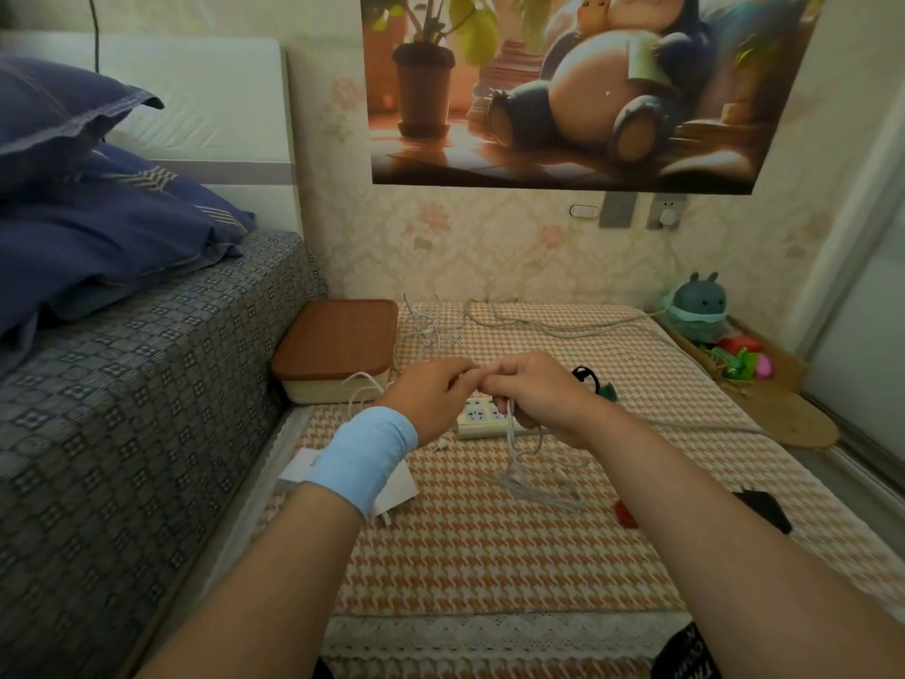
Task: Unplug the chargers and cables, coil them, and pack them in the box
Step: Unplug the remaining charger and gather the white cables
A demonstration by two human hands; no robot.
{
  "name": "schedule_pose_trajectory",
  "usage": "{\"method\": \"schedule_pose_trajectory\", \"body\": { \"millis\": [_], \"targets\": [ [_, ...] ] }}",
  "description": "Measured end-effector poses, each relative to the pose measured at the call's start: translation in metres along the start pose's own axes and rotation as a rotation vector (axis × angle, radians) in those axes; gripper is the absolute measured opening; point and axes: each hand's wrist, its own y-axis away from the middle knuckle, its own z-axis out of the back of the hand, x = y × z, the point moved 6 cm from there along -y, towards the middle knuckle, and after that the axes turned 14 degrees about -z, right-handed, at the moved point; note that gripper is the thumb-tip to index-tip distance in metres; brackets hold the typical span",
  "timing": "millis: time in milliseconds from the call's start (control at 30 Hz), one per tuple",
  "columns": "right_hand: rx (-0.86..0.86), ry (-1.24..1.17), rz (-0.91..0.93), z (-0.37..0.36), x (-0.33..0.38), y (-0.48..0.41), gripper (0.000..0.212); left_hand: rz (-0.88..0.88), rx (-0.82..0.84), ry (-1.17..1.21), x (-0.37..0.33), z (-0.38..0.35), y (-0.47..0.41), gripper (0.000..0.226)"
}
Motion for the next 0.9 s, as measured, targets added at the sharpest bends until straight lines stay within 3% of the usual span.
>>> {"method": "schedule_pose_trajectory", "body": {
  "millis": [133, 233, 433, 500, 600, 667, 800, 900],
  "targets": [
    [0.086, 0.003, -0.066, 0.002, -0.006, 0.001, 0.017, 0.065, -0.087, 0.018, 0.014, 0.013, -0.002, 0.034],
    [0.059, 0.138, -0.037, 0.007, -0.011, 0.000, 0.017, 0.095, -0.201, 0.034, 0.019, 0.021, -0.001, 0.033],
    [0.007, 0.146, 0.025, 0.011, -0.004, 0.002, 0.024, 0.076, -0.479, 0.093, 0.014, 0.039, 0.005, 0.032],
    [-0.095, 0.199, 0.057, 0.015, -0.004, -0.001, 0.026, 0.052, -0.479, 0.119, 0.010, 0.040, 0.004, 0.032],
    [-0.457, 0.351, 0.147, 0.030, -0.001, 0.002, 0.024, 0.024, -0.351, 0.236, 0.007, 0.032, 0.003, 0.031],
    [-0.528, 0.243, 0.099, 0.035, -0.003, 0.007, 0.026, -0.003, -0.309, 0.243, 0.005, 0.028, 0.003, 0.029],
    [-0.001, -0.213, -0.078, -0.002, -0.002, 0.011, 0.042, -0.054, -0.382, 0.215, 0.000, 0.032, 0.002, 0.024],
    [0.255, -0.215, 0.014, -0.021, 0.009, 0.025, 0.027, -0.021, -0.374, 0.271, -0.002, 0.033, 0.004, 0.027]
  ]
}}
